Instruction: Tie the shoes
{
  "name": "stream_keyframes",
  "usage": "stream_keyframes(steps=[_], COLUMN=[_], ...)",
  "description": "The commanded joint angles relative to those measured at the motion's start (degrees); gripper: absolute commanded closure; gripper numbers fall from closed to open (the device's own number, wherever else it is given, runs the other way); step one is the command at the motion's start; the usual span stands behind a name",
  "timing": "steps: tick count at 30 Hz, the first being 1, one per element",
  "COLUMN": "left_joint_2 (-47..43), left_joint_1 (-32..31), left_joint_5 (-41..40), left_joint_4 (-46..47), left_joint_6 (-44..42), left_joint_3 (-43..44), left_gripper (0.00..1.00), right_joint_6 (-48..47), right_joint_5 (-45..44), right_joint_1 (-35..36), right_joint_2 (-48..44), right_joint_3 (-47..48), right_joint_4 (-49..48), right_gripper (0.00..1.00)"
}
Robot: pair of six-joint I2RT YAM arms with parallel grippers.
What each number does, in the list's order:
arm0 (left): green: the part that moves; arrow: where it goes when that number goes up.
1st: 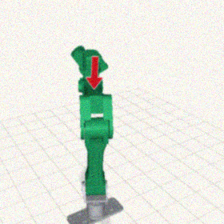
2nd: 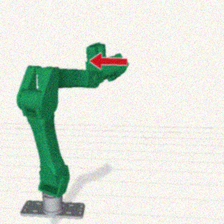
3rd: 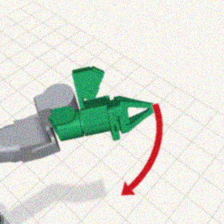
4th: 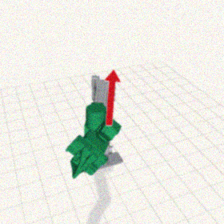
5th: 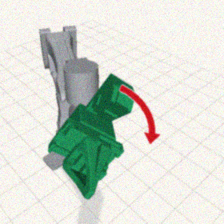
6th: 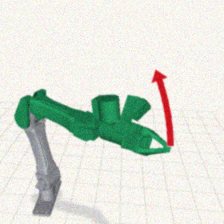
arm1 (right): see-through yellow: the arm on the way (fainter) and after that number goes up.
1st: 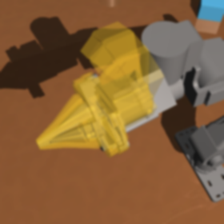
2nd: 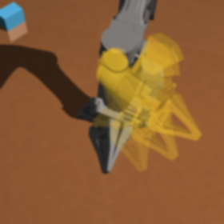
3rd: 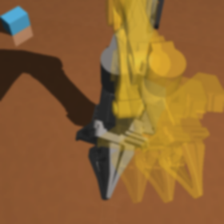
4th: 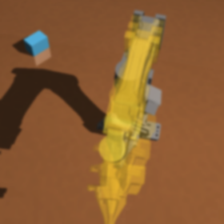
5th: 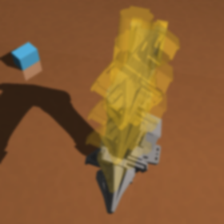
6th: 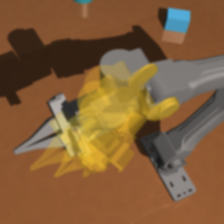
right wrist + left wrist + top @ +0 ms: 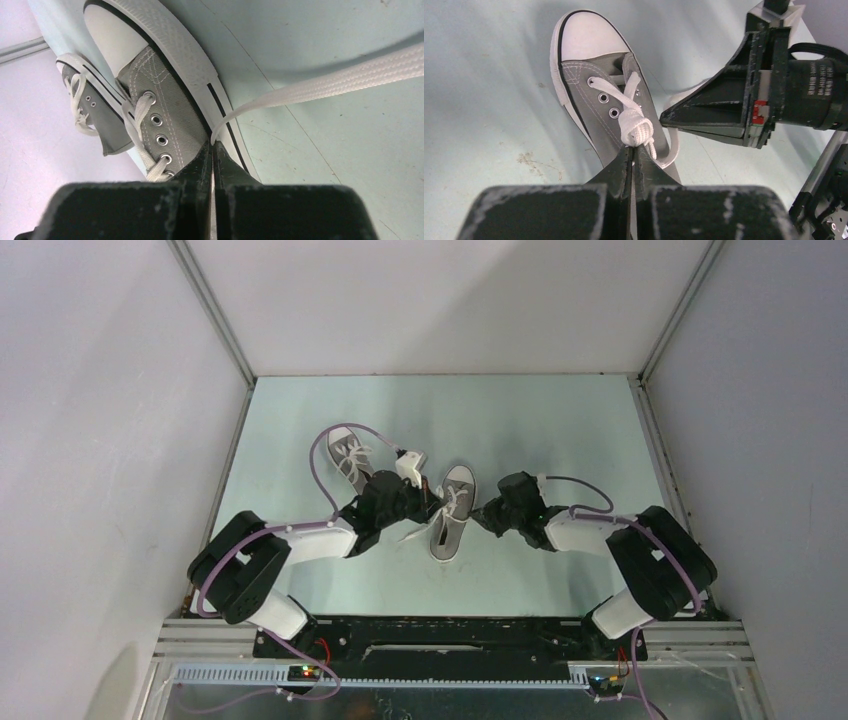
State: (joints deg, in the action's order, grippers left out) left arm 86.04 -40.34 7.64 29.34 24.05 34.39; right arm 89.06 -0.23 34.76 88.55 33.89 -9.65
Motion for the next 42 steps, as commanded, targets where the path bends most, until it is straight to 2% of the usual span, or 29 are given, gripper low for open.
stream_keyframes(steps=[1,10,15,20,24,29,36,42], left_joint_2=[-2.09,-2.95,-4.52,-6.0,-4.83,-3.52,-4.7,-3.65], left_joint_1=[0.76,0.87,0.73,-0.83,-1.76,-1.89,-2.22,-2.34], left_joint_5=[-2.69,-9.19,-11.46,-10.49,-9.18,-4.87,-3.83,-4.11], left_joint_4=[-1.22,-6.14,-8.7,-11.26,-13.65,-10.48,-15.25,-20.4], left_joint_6=[1.21,1.22,-0.84,-6.34,-9.13,-11.48,-18.27,-23.35], left_joint_3=[-0.15,0.39,0.73,2.17,4.46,4.17,6.57,9.87], left_gripper=[1.0,1.0,1.0,1.0,1.0,1.0,1.0,1.0], right_joint_6=[-4.22,-14.62,-21.46,-42.09,-49.96,-50.83,-51.07,-45.01], right_joint_5=[-3.01,-7.71,-8.51,-1.65,10.39,22.39,27.84,34.69], right_joint_1=[-1.8,-2.05,-1.9,-1.97,-4.36,-6.86,-7.53,-9.37], right_joint_2=[-4.17,-9.5,-10.92,-13.57,-12.47,-7.18,-3.5,1.08], right_joint_3=[0.21,0.21,0.21,0.28,1.02,4.22,7.76,8.21], right_joint_4=[1.73,6.74,5.72,-3.82,-9.5,-13.4,-14.4,-20.42], right_gripper=[1.0,1.0,1.0,1.0,1.0,1.0,1.0,1.0])
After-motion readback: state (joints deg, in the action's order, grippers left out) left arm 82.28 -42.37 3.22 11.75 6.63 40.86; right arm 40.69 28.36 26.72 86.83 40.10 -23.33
